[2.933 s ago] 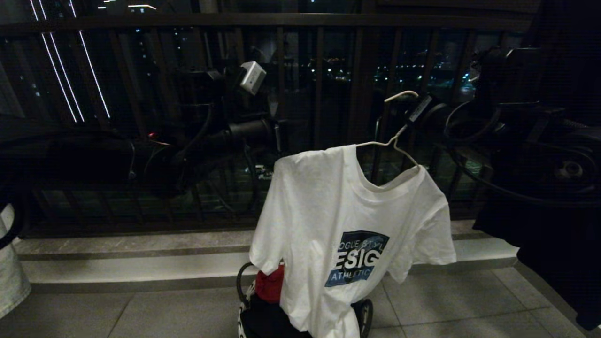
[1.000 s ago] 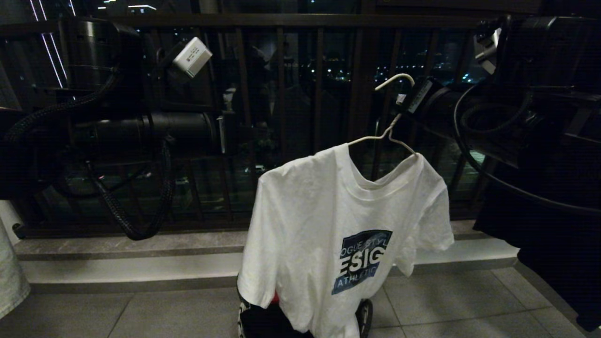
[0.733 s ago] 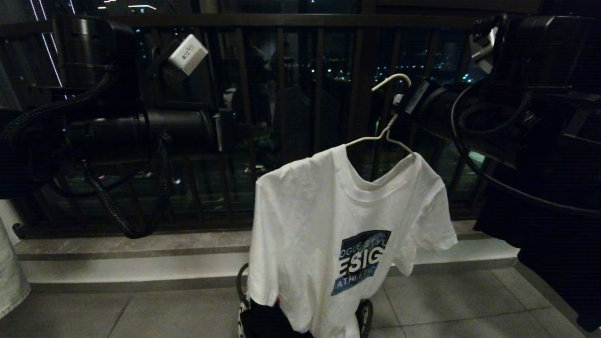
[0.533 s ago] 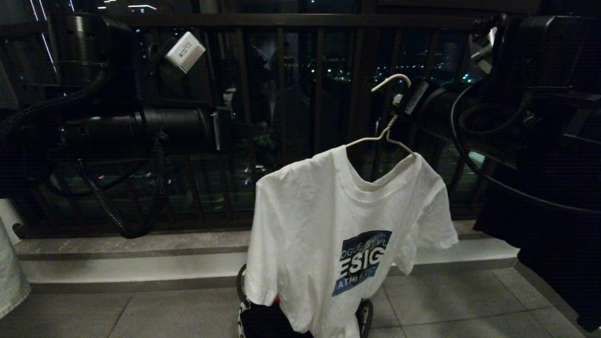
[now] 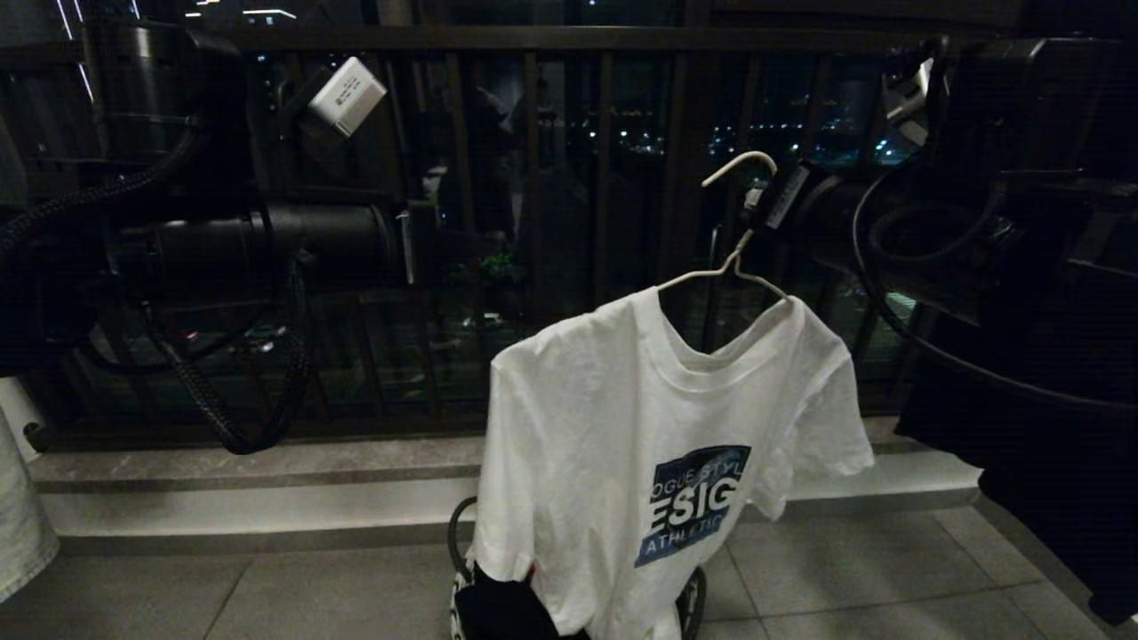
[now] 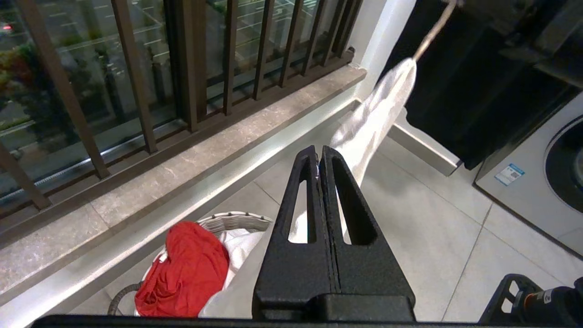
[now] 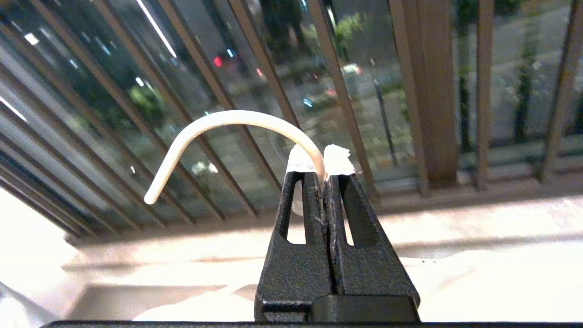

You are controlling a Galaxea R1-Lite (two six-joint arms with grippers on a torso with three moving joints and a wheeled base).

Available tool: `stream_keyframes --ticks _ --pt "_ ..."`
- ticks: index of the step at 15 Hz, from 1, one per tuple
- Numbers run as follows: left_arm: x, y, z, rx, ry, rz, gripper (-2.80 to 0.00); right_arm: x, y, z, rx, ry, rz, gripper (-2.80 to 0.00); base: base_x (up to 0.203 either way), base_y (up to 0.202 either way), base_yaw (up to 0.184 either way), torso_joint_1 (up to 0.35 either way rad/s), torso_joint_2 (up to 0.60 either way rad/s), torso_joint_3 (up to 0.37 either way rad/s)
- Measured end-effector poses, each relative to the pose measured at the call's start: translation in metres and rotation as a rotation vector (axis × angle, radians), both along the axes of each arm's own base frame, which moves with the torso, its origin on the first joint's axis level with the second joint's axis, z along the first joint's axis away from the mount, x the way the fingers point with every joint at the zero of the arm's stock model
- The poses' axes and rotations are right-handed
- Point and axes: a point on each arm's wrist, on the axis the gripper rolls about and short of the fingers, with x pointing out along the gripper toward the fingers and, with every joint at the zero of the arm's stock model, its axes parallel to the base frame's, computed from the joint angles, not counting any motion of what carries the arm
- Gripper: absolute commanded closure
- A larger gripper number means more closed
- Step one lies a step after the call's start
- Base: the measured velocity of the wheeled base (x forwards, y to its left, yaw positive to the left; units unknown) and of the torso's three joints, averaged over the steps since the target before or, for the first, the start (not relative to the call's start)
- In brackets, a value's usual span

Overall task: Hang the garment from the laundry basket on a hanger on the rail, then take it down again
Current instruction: Hang the clothes rack on the clothesline

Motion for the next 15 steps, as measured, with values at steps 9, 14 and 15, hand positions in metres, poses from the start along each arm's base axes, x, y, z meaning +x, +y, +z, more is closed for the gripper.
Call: stream_keyframes --ticks 9,14,15 --pt "-0.01 0.002 0.0 0.029 0.051 -0.017 0.0 -0.008 -0.002 -0.007 -0.068 0.014 0.023 0.0 0.0 0.0 0.0 0.0 0.0 0.0" --pt "-0.031 -0.012 0.002 0.1 0.149 -0.102 0.0 -0.029 -0.002 -0.008 -0.086 0.015 0.059 0.0 0.0 0.0 0.0 0.0 0.0 0.0" --pt "-0.034 -0.014 0.003 0.103 0.152 -0.112 0.0 -0.032 -0.002 -0.007 -0.086 0.013 0.064 0.0 0.0 0.0 0.0 0.0 0.0 0.0"
